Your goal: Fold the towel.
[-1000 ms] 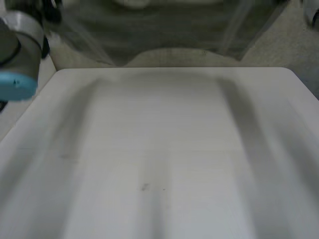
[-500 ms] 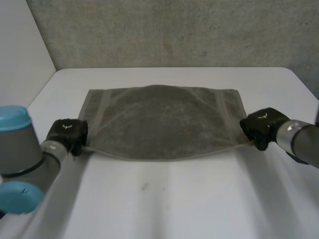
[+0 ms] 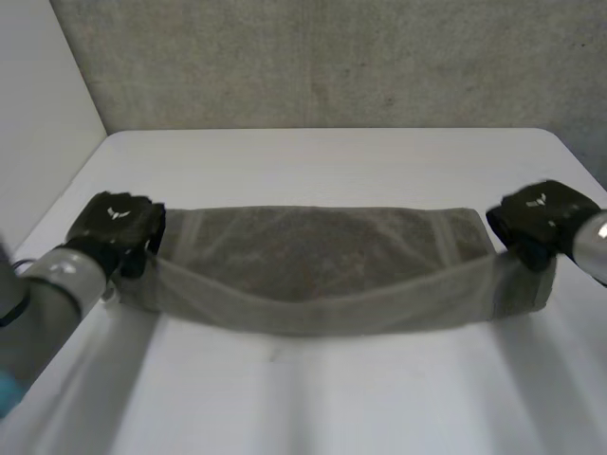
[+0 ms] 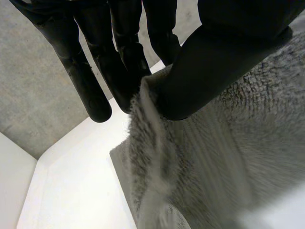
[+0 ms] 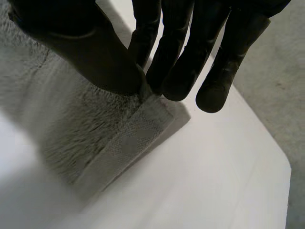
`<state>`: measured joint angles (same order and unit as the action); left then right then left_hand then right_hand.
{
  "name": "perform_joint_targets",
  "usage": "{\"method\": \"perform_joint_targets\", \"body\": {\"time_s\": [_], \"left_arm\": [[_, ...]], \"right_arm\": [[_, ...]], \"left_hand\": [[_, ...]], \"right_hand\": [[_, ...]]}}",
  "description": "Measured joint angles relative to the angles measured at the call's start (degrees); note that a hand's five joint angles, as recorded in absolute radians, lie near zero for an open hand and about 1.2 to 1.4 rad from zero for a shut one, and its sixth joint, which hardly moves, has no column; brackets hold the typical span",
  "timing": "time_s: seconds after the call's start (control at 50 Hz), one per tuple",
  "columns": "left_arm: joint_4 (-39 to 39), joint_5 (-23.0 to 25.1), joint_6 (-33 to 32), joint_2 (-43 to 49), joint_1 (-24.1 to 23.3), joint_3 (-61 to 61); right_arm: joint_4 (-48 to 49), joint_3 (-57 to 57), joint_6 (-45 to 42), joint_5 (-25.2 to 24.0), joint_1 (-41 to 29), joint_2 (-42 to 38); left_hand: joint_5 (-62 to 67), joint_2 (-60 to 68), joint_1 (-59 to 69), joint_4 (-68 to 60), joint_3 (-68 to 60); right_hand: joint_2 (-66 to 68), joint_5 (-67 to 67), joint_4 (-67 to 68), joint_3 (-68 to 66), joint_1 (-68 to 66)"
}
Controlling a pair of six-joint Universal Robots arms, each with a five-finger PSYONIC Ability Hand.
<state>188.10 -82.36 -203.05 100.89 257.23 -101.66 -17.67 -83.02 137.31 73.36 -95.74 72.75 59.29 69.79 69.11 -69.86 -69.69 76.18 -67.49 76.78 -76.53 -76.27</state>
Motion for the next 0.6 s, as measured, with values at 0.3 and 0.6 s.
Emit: {"method": "perform_joint_targets", "body": {"time_s": [0.3,0.6], "left_arm": [[2.12,-6.58,2.35,30.93,-2.48,33.69],[0.47,-8.04,2.89,42.38,-3.87,50.99]], "right_arm": [[5.99,30.89,5.60,11.39,-6.78,-27.58],[8.52,48.21,6.26,13.36,-7.47,-40.02]], "left_hand": [[0.00,0.00,0.00,0.00,0.00],[0.00,0.00,0.00,0.00,0.00]], "right_hand": [[0.00,-0.01,0.00,0.00,0.00],[-0.50,0.15,-0.54,0.52,0.54]]}}
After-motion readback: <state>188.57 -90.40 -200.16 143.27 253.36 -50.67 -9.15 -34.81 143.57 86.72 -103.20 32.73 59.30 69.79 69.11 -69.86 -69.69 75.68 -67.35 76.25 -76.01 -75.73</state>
